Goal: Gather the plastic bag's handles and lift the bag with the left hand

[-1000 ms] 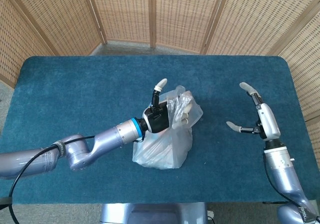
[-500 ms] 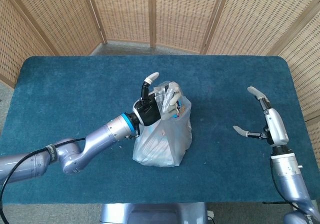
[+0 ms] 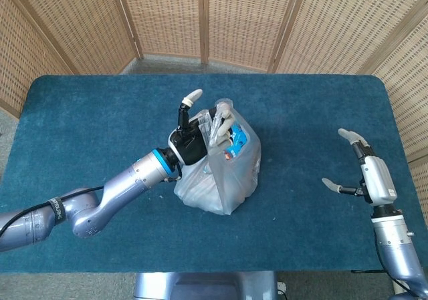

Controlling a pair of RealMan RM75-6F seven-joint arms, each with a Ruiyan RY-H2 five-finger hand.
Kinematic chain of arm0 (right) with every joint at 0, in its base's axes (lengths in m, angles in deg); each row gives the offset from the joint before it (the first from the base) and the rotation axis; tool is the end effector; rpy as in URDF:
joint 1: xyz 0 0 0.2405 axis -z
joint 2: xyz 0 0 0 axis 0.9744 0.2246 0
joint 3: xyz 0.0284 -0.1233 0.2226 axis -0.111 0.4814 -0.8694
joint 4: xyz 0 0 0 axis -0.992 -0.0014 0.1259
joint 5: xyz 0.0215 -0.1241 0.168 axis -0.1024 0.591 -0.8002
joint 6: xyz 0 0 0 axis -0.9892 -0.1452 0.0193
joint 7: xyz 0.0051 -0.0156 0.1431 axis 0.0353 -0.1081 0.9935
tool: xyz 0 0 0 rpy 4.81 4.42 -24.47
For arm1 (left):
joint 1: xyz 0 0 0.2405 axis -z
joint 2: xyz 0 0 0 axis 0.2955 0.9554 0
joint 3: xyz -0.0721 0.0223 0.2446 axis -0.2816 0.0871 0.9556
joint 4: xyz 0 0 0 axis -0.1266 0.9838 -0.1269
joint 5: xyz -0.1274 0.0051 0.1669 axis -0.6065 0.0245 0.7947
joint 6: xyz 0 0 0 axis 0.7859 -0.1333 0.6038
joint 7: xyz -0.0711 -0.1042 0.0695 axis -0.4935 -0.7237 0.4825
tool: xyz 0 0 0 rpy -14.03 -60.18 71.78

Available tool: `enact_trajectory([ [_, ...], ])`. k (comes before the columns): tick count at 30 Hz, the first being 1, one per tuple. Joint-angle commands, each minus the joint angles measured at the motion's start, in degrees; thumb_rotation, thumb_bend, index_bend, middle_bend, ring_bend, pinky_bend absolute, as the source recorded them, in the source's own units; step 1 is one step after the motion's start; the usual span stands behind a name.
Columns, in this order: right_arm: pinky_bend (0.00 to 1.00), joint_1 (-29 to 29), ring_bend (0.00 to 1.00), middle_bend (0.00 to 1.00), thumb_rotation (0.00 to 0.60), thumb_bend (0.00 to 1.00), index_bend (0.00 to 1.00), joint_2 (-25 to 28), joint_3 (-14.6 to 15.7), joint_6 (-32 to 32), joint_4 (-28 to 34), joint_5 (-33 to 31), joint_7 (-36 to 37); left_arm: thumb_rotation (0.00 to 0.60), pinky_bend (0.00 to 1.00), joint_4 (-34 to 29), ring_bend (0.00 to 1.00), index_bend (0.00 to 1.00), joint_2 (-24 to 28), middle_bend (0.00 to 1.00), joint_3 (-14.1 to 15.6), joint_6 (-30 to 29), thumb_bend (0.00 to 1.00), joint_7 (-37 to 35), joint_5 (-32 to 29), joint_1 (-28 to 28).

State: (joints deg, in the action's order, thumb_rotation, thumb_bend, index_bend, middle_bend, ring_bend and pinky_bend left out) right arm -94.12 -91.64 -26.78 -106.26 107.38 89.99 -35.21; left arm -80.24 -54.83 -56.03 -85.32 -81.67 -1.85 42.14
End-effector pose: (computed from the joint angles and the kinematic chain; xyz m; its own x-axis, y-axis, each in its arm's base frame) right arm -0.2415 -0.2685 0.1653 -0.1016 -0.0138 0.9947 -0.9830 -0.1525 -0.1025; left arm 0.0577 0.3633 0.0823 -0.7179 0.5310 -0.4502 -0.0675 0.5905 0.8042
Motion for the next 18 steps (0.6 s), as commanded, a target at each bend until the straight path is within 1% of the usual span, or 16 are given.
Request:
enact_trajectory([
  [1,0.11,0.48,0.13,0.17,0.6,0.14,0.14,-0.46,1.09,-0.57,-1.5,0.73,-3.45,0.0,0.86,-0.52,0.83,0.57,0.23,0.7,-0.91,0.07,0.34,0.65,-0.14,-0.59],
  [3,0.11,0.57,0.13,0.18,0.6,0.15,0.14,-0.74,1.64,-0.63,-2.41,0.92,-6.22,0.0,0.86,-0.8,0.83,0.57,0.41,0.7,-1.53,0.21,0.34,1.13,-0.29,-0.9],
  [8,0.12,1.38,0.13,0.18,0.6,0.15,0.15,-0.6,3.09,-0.53,-2.25,0.93,-9.65,0.0,0.86,-1.82,0.83,0.57,1.11,0.7,-3.22,0.44,0.34,2.26,-0.8,-1.69],
  [11,0.12,2.55,0.13,0.18,0.6,0.15,0.15,-0.79,4.32,-1.66,-2.7,1.2,-13.58,0.0,0.86,-2.77,0.83,0.57,1.7,0.71,-4.38,0.21,0.34,2.7,-0.92,-2.54],
  [18,0.12,4.91,0.13,0.18,0.6,0.15,0.15,-1.87,7.02,-2.96,-3.0,1.72,-17.9,0.0,0.86,-4.2,0.83,0.57,3.21,0.71,-6.63,0.51,0.34,3.78,-1.15,-4.04],
])
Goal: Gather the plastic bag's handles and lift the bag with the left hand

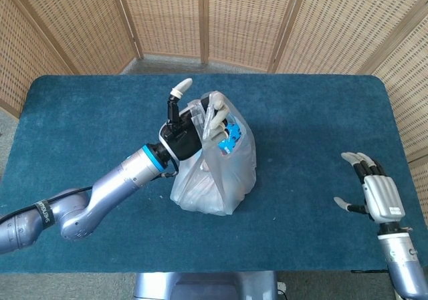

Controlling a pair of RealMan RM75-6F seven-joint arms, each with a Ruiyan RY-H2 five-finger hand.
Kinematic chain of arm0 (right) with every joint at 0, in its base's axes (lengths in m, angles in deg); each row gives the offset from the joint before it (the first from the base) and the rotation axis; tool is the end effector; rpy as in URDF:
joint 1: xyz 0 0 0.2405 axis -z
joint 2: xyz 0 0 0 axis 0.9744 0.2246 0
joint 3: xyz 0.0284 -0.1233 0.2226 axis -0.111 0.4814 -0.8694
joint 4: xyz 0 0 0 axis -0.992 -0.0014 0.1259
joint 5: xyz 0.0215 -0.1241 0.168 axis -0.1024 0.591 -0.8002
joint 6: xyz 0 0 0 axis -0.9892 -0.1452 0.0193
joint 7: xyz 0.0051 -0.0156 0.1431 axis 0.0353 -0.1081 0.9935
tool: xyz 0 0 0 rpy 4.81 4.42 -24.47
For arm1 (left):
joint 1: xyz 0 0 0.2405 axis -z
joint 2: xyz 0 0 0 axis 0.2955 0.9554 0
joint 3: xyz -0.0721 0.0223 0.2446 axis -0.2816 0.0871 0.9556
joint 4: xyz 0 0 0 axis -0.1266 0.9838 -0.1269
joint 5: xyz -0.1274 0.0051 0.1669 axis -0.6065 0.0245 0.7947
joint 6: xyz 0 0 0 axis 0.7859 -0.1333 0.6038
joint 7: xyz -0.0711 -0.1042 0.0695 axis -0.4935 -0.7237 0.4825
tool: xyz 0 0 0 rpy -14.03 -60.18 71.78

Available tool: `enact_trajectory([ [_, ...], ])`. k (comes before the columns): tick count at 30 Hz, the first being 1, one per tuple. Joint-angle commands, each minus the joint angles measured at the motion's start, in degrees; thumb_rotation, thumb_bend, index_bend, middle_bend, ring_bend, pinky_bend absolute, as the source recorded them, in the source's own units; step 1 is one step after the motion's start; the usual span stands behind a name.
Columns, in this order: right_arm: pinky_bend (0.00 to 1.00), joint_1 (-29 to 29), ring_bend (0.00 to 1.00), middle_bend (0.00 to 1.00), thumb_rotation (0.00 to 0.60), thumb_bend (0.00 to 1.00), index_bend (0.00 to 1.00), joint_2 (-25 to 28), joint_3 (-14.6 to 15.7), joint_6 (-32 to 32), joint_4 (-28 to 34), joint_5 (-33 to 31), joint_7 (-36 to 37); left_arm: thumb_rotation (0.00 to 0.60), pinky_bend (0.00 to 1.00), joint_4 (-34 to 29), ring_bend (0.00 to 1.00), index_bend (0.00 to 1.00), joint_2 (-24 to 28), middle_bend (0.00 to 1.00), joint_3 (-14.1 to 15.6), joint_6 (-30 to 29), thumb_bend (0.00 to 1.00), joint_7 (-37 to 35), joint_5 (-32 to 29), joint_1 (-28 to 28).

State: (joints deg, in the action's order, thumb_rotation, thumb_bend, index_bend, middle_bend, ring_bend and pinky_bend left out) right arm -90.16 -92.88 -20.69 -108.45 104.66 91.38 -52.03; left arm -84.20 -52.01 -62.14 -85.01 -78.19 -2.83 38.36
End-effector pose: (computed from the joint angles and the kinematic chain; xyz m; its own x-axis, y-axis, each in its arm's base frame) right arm -0.2767 -0.2324 0.1510 0.2353 -0.0385 0.9712 -0.9699 -0.0729 0.2321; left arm 0.0641 0.3602 0.1147 -0.6918 0.5721 -0.4406 -0.0956 0.5323 0.8412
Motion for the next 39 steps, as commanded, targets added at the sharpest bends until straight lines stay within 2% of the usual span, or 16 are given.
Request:
enact_trajectory([
  [1,0.12,1.31,0.13,0.18,0.6,0.15,0.15,-0.9,1.41,-0.96,-0.3,0.66,-1.33,0.0,0.86,-0.31,0.83,0.57,0.64,0.71,-0.93,0.39,0.34,0.55,-0.37,-0.34],
  [8,0.12,3.91,0.13,0.18,0.6,0.14,0.15,-2.49,3.96,-2.88,-1.29,2.41,-1.45,0.0,0.86,-1.33,0.83,0.59,2.06,0.72,-3.31,1.92,0.41,2.51,-2.94,-0.41],
  [22,0.12,7.13,0.13,0.18,0.599,0.15,0.15,-3.53,5.6,-6.37,-3.32,5.41,1.02,0.0,0.86,-3.64,0.83,0.59,4.57,0.72,-8.36,3.92,0.42,11.48,-11.98,0.48],
  [25,0.12,7.44,0.13,0.18,0.6,0.15,0.15,-3.52,5.59,-6.78,-3.63,5.87,1.73,0.0,0.89,-3.43,0.89,0.66,4.26,0.81,-8.89,3.36,0.55,14.3,-14.81,1.18],
  [26,0.12,7.52,0.13,0.18,0.6,0.15,0.15,-3.49,5.57,-6.87,-3.72,5.98,1.86,0.0,0.91,-3.5,0.91,0.7,4.22,0.85,-8.99,3.3,0.63,15.36,-15.72,1.48],
  [27,0.12,7.59,0.13,0.18,0.6,0.15,0.15,-3.45,5.52,-6.97,-3.77,6.04,2.0,0.0,0.91,-3.56,0.92,0.71,4.23,0.86,-9.16,3.37,0.7,16.33,-16.58,1.78],
  [30,0.12,7.86,0.13,0.18,0.599,0.15,0.15,-3.36,5.39,-7.32,-3.84,6.22,2.37,0.041,0.92,-3.76,0.92,0.72,4.03,0.86,-9.67,3.73,0.82,18.7,-19.04,2.58],
  [33,0.12,8.04,0.13,0.18,0.6,0.15,0.15,-3.39,5.31,-7.38,-4.06,6.29,2.78,0.102,0.92,-3.85,0.93,0.74,3.74,0.88,-10.11,3.92,0.83,20.85,-21.01,3.05],
  [36,0.12,8.2,0.13,0.18,0.6,0.15,0.15,-3.47,5.24,-7.39,-4.3,6.38,3.29,0.126,0.93,-4.22,0.94,0.76,3.41,0.89,-10.7,3.58,0.82,22.84,-23.4,3.15],
  [39,0.12,8.38,0.13,0.18,0.6,0.15,0.15,-3.39,5.17,-7.55,-4.47,6.56,3.71,0.126,0.93,-4.54,0.94,0.76,3.29,0.9,-11.37,3.82,0.8,24.68,-25.12,3.12],
])
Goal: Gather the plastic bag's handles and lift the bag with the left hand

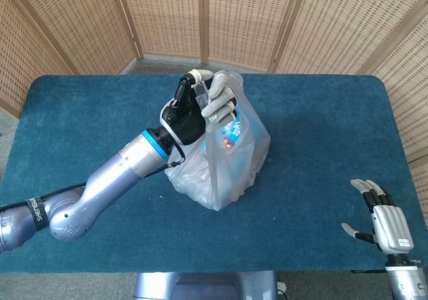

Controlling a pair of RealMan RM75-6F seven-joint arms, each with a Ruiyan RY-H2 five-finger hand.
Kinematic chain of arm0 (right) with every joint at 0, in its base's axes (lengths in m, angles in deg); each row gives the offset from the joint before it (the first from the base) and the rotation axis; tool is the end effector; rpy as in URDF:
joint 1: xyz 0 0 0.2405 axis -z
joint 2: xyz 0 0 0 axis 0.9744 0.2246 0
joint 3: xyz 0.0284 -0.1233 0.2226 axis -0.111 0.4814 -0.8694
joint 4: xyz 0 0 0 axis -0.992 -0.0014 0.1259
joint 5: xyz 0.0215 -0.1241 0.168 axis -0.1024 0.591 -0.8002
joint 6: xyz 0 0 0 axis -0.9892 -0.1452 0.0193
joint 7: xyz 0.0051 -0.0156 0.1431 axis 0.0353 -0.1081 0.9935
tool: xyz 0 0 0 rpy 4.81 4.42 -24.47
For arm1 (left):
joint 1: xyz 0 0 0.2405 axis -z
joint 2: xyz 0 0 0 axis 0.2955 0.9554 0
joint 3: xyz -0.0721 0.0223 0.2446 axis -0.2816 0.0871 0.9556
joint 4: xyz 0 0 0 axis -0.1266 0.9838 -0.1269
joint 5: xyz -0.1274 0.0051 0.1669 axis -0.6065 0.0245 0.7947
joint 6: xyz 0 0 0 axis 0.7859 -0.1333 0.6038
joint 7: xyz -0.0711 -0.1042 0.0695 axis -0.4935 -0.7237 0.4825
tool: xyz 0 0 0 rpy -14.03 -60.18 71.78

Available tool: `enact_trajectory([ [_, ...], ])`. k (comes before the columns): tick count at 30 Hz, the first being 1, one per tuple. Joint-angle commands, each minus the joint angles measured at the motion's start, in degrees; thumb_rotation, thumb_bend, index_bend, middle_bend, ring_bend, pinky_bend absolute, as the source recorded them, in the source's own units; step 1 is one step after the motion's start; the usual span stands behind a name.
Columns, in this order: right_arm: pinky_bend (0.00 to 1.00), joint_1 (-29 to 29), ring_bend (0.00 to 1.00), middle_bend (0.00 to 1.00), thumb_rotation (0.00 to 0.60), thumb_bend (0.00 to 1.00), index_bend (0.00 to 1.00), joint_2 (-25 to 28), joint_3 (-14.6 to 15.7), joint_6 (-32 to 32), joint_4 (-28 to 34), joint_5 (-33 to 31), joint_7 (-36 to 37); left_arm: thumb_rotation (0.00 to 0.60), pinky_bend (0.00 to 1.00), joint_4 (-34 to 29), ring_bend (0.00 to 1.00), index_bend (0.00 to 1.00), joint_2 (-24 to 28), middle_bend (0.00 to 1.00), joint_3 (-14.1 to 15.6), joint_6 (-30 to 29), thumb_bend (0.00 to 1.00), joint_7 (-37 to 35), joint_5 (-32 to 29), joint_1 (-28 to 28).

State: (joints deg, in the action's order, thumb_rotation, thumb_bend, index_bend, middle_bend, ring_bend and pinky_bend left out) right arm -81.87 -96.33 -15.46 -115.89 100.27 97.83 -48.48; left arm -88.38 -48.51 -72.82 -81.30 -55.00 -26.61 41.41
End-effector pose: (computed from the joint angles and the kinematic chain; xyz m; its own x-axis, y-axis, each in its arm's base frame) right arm -0.3041 -0.1725 0.1382 0.2064 -0.0422 0.9776 -0.9782 -0.0314 0.2052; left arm 0.1067 0.3636 0.1552 -0.7195 0.5996 -0.3505 -0.0694 0.4401 0.8953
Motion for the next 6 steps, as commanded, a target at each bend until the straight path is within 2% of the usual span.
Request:
enact_trajectory([
  [1,0.12,0.17,0.13,0.18,0.6,0.15,0.15,0.04,-0.16,-0.3,-0.1,0.22,0.23,0.125,0.93,-0.48,0.94,0.76,-0.28,0.9,-0.97,0.18,0.8,2.15,-1.93,0.0],
  [6,0.12,0.53,0.13,0.18,0.6,0.15,0.15,0.36,-0.27,-0.85,0.14,0.66,0.41,0.13,0.93,-0.79,0.94,0.76,-0.86,0.9,-1.97,0.55,0.78,4.5,-3.73,-0.32],
])
